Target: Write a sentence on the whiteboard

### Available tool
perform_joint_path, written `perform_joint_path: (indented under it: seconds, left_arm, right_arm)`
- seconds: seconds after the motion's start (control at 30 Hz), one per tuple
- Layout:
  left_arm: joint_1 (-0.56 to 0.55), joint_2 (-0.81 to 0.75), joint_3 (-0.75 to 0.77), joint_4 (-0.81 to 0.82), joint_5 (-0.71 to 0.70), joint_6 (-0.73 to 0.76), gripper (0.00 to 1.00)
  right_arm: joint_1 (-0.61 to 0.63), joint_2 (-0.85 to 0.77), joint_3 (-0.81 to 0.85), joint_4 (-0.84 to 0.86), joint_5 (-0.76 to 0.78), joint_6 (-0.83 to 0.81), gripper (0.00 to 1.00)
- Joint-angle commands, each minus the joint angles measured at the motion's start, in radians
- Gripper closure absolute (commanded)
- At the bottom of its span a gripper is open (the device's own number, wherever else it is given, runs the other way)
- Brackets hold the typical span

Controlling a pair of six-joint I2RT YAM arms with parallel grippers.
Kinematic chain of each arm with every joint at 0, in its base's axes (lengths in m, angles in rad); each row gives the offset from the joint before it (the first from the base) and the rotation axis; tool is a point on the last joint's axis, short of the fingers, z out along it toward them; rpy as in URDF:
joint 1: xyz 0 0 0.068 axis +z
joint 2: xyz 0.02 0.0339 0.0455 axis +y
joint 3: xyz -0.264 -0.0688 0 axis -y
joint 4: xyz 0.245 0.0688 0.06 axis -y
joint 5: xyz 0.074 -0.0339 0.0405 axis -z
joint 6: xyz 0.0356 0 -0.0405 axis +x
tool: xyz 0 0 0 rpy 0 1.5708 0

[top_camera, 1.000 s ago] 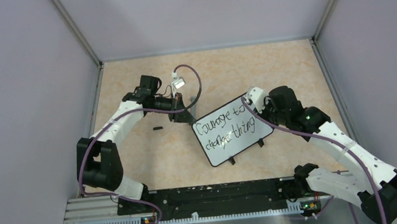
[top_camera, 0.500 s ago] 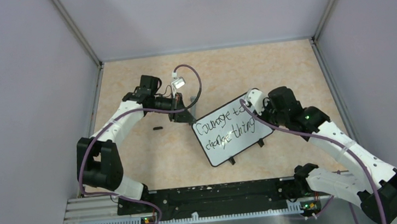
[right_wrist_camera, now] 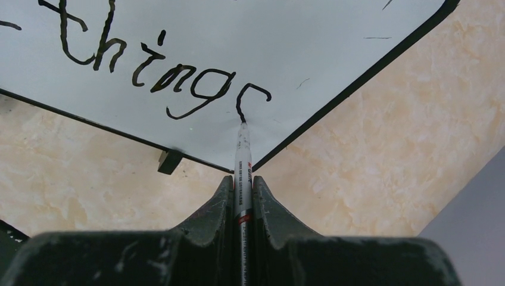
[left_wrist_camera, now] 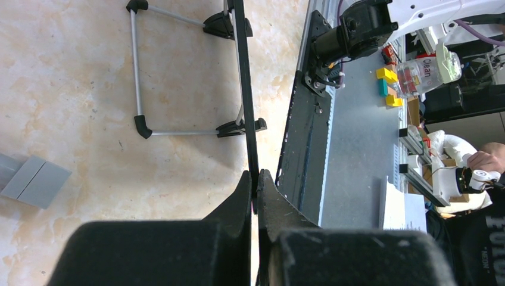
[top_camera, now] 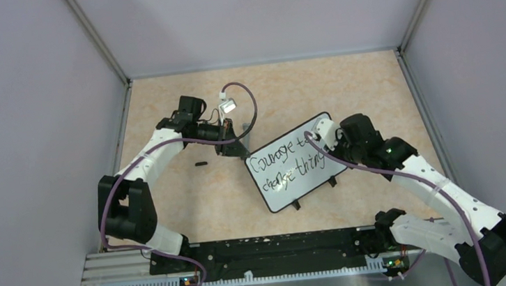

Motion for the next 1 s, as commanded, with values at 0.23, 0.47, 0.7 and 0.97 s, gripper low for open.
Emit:
perform_joint_path:
  seconds: [0.23, 0.47, 0.7, 0.97]
  left_arm:
    - [-0.008, 0.025, 0.010, -0.004, -0.046, 0.032, 1.00]
    - [-0.009, 0.023, 0.010, -0.006, -0.044, 0.031, 1.00]
    - [-0.009, 0.022, 0.010, -0.004, -0.044, 0.031, 1.00]
    - [-0.009, 0.020, 0.006, -0.004, -0.046, 0.034, 1.00]
  right_arm:
    - [-0.007, 0.022, -0.009, 0.005, 0.001, -0.020, 1.00]
    - [-0.002, 0.045, 0.007, -0.034, -0.052, -0.034, 1.00]
    - [0.001, 0.021, 0.019, -0.009, -0.105, -0.013, 1.00]
    - [0.001, -0.003, 0.025, 0.038, -0.096, 0.006, 1.00]
